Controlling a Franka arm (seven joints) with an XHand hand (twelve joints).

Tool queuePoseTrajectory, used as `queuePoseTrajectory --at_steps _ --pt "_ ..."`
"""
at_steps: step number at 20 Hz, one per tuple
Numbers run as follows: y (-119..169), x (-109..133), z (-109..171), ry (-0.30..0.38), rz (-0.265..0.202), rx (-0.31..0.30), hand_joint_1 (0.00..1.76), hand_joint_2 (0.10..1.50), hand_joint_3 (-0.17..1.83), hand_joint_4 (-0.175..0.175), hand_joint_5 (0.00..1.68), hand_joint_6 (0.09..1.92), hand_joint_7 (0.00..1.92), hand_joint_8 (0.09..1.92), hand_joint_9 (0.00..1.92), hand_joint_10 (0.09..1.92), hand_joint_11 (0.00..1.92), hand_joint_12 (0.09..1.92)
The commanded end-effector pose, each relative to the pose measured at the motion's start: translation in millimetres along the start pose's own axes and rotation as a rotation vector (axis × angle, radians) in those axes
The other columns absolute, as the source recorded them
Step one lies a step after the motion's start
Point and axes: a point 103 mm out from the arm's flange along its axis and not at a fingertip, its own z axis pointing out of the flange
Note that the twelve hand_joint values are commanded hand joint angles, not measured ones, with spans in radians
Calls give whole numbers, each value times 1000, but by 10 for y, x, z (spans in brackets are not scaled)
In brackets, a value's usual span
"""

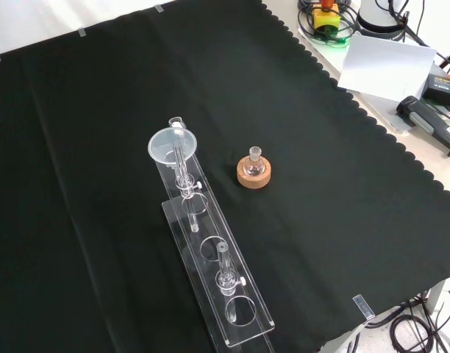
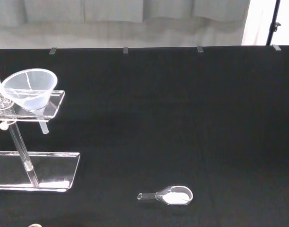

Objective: Pick up the funnel from the transparent funnel stand.

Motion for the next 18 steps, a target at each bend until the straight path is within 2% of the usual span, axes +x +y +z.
queuePoseTrajectory --at_steps 1,7,14,16,18 --pt "19 -12 18 -8 -6 -9 276 746 95 43 50 87 74 545 59 800 0 1472" --pt "135 -45 71 -6 -28 9 254 766 104 52 51 87 73 524 69 765 0 1531" --pt "369 -1 156 0 -20 18 235 758 99 56 20 87 39 502 40 748 0 1521" --pt "461 20 196 6 -24 25 226 739 85 59 5 87 14 459 11 623 0 1391" --pt "558 36 247 24 -41 28 220 724 69 62 0 87 3 329 2 337 0 1142"
